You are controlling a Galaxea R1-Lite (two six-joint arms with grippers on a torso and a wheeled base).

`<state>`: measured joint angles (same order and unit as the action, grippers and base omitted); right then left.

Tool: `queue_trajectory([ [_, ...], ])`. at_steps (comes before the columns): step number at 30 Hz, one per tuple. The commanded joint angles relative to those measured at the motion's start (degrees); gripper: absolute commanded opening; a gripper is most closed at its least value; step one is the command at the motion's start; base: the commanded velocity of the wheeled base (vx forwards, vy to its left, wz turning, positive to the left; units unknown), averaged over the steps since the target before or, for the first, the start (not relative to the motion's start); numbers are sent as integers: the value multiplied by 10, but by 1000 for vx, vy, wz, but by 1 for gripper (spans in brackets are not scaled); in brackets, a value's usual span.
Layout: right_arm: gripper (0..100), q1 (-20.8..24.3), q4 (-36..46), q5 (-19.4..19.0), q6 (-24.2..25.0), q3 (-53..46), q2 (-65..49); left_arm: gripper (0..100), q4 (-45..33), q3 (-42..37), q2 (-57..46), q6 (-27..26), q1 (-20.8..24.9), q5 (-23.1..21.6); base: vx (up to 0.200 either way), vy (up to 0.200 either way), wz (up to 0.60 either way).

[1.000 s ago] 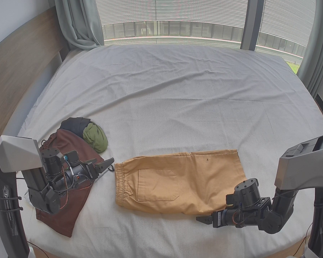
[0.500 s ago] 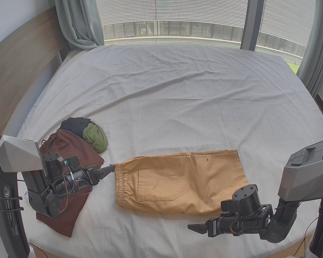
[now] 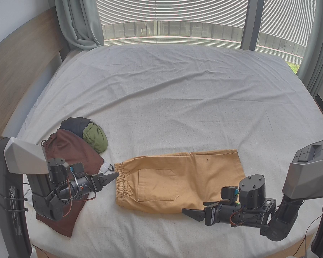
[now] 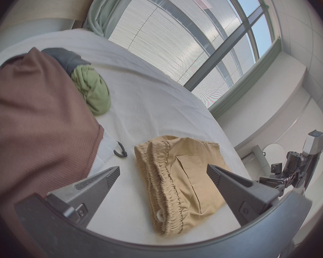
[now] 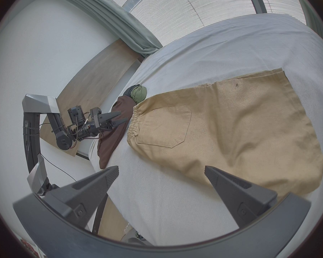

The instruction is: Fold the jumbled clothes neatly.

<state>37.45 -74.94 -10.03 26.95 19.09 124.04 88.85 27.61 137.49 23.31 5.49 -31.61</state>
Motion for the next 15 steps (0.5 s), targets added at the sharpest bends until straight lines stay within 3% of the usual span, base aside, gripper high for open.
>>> queue_trajectory([
  [1, 100, -12, -9, -2, 0, 2, 0, 100, 0, 3, 24, 11, 7, 1, 0, 0, 0],
  [9, 100, -39, -61, -21, 12, 5, 16, 100, 0, 13, 60, 19, 13, 5, 0, 0, 0],
  [15, 100, -55, -104, -32, 14, -2, 39, 100, 1, 16, 64, 85, 35, 6, 0, 0, 0],
])
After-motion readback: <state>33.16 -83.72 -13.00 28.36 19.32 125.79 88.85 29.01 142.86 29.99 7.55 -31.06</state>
